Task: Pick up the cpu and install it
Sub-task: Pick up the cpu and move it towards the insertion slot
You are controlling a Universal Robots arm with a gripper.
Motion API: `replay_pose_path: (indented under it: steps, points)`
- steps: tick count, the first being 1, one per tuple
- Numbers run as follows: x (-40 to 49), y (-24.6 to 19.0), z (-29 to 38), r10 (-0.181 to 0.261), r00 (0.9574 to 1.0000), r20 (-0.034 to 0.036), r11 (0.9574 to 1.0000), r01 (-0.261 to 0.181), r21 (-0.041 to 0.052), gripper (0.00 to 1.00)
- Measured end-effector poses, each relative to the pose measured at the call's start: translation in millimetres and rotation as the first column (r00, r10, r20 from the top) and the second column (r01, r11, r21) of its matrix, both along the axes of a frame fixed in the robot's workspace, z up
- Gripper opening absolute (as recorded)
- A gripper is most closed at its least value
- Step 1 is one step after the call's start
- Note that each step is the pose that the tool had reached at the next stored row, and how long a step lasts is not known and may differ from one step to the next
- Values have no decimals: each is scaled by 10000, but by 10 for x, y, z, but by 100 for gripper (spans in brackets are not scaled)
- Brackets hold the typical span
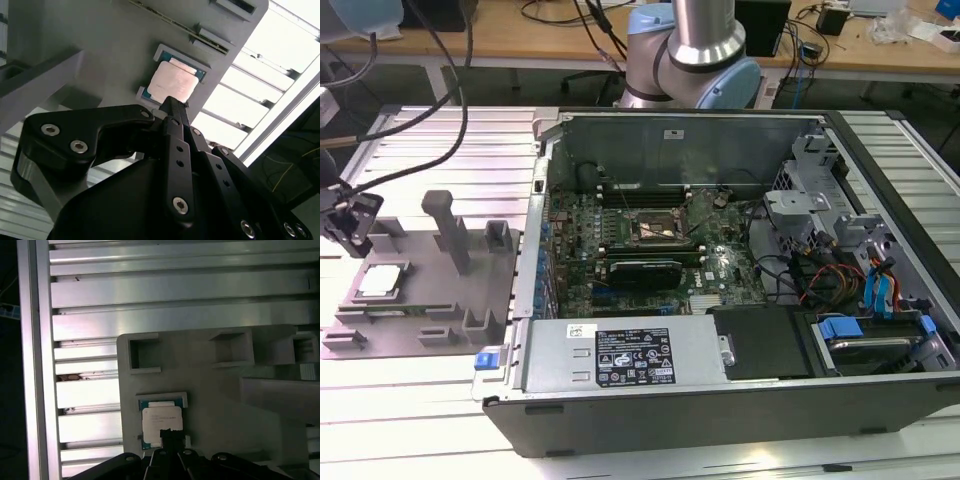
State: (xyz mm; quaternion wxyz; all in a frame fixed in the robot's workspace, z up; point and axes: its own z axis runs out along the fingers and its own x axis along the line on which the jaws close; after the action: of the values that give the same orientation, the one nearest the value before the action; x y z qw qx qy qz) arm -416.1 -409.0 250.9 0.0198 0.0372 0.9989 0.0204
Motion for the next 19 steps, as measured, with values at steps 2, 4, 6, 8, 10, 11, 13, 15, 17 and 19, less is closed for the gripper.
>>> replay_pose_path:
  steps: [2, 4, 6, 8, 10, 11, 13, 15, 17, 19]
  points:
    - [0, -14, -41, 0, 10000, -2, 10000, 0, -13, 11]
    - [0, -23, -67, 0, 10000, -3, 10000, 0, -23, 11]
    - [0, -36, -103, 0, 10000, -5, 10000, 0, -37, 11]
    - [0, -46, -131, 0, 10000, -6, 10000, 0, -44, 11]
    - [0, -54, -169, 0, 10000, -6, 10000, 0, -48, 11]
    - [0, -59, -196, 0, 10000, -6, 10000, 0, -48, 11]
    - [0, -66, -235, -1, 10000, -6, 10000, 1, -48, 11]
    - [0, -72, -295, 0, 10000, -6, 10000, 0, -48, 11]
    - [0, -73, -352, 0, 10000, -5, 10000, 0, -48, 11]
    - [0, -73, -372, 0, 10000, -6, 10000, 0, -49, 11]
